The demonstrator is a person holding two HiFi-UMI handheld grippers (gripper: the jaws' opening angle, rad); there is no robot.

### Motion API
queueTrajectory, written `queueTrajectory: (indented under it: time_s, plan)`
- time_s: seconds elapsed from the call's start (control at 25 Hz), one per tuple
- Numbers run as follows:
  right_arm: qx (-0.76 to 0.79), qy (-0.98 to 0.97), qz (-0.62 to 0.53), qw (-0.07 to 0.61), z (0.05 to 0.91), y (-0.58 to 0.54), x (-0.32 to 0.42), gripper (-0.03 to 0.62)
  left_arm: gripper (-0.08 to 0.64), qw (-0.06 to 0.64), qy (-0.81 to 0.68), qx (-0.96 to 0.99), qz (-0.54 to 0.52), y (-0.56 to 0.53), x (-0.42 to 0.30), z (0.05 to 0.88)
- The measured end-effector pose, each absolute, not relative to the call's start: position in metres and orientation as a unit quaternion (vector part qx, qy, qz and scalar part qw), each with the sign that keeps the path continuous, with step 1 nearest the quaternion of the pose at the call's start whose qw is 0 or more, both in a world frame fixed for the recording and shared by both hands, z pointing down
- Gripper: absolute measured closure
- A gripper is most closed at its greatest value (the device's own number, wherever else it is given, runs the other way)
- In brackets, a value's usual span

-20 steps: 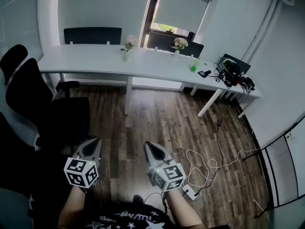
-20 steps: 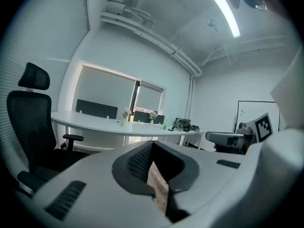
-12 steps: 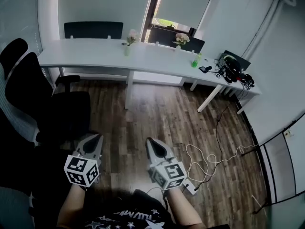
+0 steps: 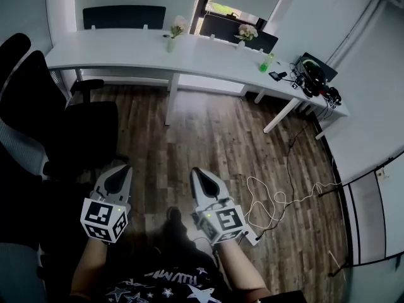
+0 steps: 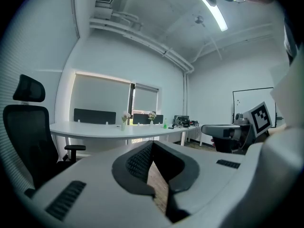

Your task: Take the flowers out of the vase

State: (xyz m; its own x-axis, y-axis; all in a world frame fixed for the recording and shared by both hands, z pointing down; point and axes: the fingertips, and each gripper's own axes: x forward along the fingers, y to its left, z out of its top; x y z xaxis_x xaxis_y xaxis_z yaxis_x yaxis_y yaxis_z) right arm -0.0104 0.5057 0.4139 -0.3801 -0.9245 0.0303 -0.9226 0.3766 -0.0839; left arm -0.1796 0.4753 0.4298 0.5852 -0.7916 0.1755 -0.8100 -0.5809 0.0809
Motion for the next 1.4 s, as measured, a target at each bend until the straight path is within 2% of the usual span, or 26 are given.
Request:
queueTrajectory:
  time_s: [0.32, 0.72, 1.04, 1.4]
  plan:
    - [-0.544, 0.836, -0.069, 0.008, 0.439, 0.421, 0.014, 0.589, 0.552, 0.095, -0.466, 0.877, 0.071, 0.401, -0.16, 0.446]
    - [-0.536, 0.839, -0.09, 0.017, 0.432, 0.324, 0.07, 0.589, 0.552, 0.102, -0.465, 0.876, 0.084, 0.309, -0.1, 0.44]
    - [-0.526, 0.843, -0.103, 0.034, 0.426, 0.271, 0.109, 0.589, 0.552, 0.09, -0.474, 0.873, 0.079, 0.263, -0.06, 0.429]
    - [-0.513, 0.849, -0.123, 0.037, 0.437, 0.242, 0.12, 0.589, 0.552, 0.094, -0.485, 0.865, 0.087, 0.237, -0.052, 0.434]
